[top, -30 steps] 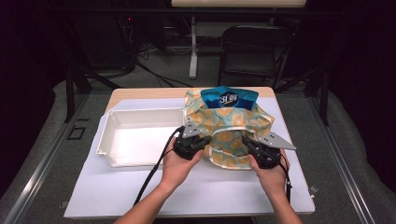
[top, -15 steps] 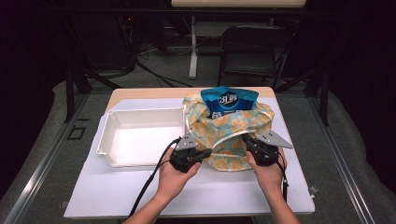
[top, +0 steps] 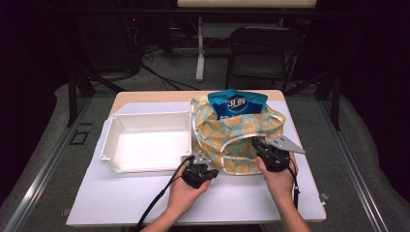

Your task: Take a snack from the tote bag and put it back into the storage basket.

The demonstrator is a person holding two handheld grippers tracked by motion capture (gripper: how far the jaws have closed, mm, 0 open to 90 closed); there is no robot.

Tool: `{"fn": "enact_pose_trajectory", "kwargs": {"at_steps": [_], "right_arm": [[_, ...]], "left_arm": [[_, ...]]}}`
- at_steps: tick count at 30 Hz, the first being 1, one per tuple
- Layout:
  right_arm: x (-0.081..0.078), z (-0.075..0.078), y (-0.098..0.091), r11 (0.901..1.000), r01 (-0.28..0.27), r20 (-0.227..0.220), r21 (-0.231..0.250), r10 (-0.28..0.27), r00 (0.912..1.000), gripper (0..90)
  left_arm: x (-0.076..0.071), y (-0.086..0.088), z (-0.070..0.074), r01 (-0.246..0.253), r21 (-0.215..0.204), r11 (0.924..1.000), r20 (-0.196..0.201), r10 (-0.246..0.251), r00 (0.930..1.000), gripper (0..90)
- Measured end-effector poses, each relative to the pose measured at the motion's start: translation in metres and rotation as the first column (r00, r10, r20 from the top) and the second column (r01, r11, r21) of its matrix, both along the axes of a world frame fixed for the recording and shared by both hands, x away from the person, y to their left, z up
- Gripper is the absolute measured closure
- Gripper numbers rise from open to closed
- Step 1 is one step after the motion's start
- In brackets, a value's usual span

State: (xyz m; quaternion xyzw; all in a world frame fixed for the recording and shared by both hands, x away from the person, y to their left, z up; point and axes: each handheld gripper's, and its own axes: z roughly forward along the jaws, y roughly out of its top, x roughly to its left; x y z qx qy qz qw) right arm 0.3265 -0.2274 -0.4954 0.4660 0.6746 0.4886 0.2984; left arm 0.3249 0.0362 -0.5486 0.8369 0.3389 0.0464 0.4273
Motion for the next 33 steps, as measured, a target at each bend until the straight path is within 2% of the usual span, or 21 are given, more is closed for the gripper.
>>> {"fn": "enact_pose_trajectory", "kwargs": {"at_steps": [1, 3, 6, 8, 9, 11, 12, 13, 16, 17, 19, 22, 24, 26, 28, 30, 31, 33], "right_arm": [[-0.001, 0.000, -0.001, 1.0000, -0.002, 0.003, -0.002, 0.002, 1.0000, 88.7], [-0.001, 0.000, -0.001, 1.0000, -0.007, 0.005, 0.004, 0.007, 1.0000, 88.7], [-0.001, 0.000, 0.000, 0.9999, -0.010, 0.007, 0.003, 0.010, 0.9999, 88.8], [-0.001, 0.000, 0.001, 0.9999, -0.010, 0.012, 0.006, 0.010, 0.9999, 88.8], [-0.001, 0.000, 0.001, 0.9999, -0.011, 0.012, 0.006, 0.011, 0.9999, 88.8], [-0.001, 0.001, 0.001, 0.9999, -0.013, 0.011, 0.002, 0.013, 0.9998, 88.8], [-0.001, 0.001, 0.003, 0.9999, -0.013, 0.013, 0.003, 0.013, 0.9998, 88.8], [-0.001, 0.001, 0.003, 0.9999, -0.013, 0.013, 0.003, 0.013, 0.9998, 88.8], [-0.002, 0.002, 0.005, 0.9998, -0.017, 0.014, 0.003, 0.017, 0.9998, 89.1], [-0.003, 0.002, 0.006, 0.9998, -0.019, 0.014, 0.003, 0.019, 0.9997, 89.1], [-0.004, 0.002, 0.006, 0.9997, -0.025, 0.014, -0.002, 0.025, 0.9996, 89.3], [-0.004, 0.001, 0.006, 0.9996, -0.027, 0.017, 0.003, 0.027, 0.9995, 89.4], [-0.005, 0.001, 0.006, 0.9996, -0.029, 0.017, 0.006, 0.029, 0.9994, 89.5], [-0.005, 0.001, 0.006, 0.9995, -0.032, 0.014, 0.003, 0.032, 0.9994, 89.6], [-0.005, 0.000, 0.005, 0.9994, -0.034, 0.014, 0.001, 0.034, 0.9993, 89.7], [-0.005, 0.000, 0.006, 0.9994, -0.033, 0.015, 0.001, 0.033, 0.9993, 89.7], [-0.005, 0.000, 0.006, 0.9994, -0.036, 0.016, 0.003, 0.036, 0.9992, 89.7], [-0.005, 0.001, 0.007, 0.9994, -0.035, 0.016, 0.000, 0.035, 0.9993, 89.7]], "left_arm": [[-0.003, 0.002, 0.008, 0.004, -0.029, 0.9996, 0.027, -0.003, 0.9996, 90.0], [-0.008, 0.007, 0.019, 0.002, -0.077, 0.9970, 0.062, 0.003, 0.9981, 82.2], [-0.013, 0.019, 0.039, -0.018, -0.135, 0.9906, 0.131, 0.036, 0.9907, 70.2], [-0.014, 0.026, 0.049, -0.040, -0.193, 0.9804, 0.145, 0.069, 0.9871, 62.2], [-0.014, 0.029, 0.054, -0.061, -0.215, 0.9747, 0.161, 0.097, 0.9822, 60.5], [-0.014, 0.028, 0.060, -0.086, -0.227, 0.9700, 0.182, 0.129, 0.9748, 50.4], [-0.012, 0.025, 0.062, -0.097, -0.222, 0.9703, 0.186, 0.139, 0.9726, 36.3], [-0.011, 0.020, 0.064, -0.114, -0.212, 0.9706, 0.188, 0.155, 0.9698, 36.3], [-0.004, 0.002, 0.068, -0.156, -0.169, 0.9733, 0.196, 0.188, 0.9624, 17.7], [-0.001, -0.004, 0.068, -0.175, -0.152, 0.9727, 0.195, 0.204, 0.9594, 14.1], [0.006, -0.013, 0.068, -0.190, -0.128, 0.9734, 0.190, 0.212, 0.9585, 7.7], [0.015, -0.020, 0.068, -0.224, -0.097, 0.9696, 0.196, 0.240, 0.9508, 13.7], [0.018, -0.020, 0.068, -0.229, -0.083, 0.9700, 0.204, 0.241, 0.9489, 26.8], [0.018, -0.018, 0.068, -0.223, -0.080, 0.9715, 0.221, 0.236, 0.9465, 44.3], [0.019, -0.013, 0.068, -0.181, -0.080, 0.9802, 0.218, 0.194, 0.9565, 68.0], [0.019, -0.009, 0.068, -0.146, -0.095, 0.9847, 0.192, 0.162, 0.9679, 83.9], [0.017, -0.008, 0.067, -0.141, -0.101, 0.9848, 0.192, 0.159, 0.9685, 90.0], [0.013, -0.006, 0.066, -0.122, -0.095, 0.9879, 0.208, 0.140, 0.9681, 90.0]]}}
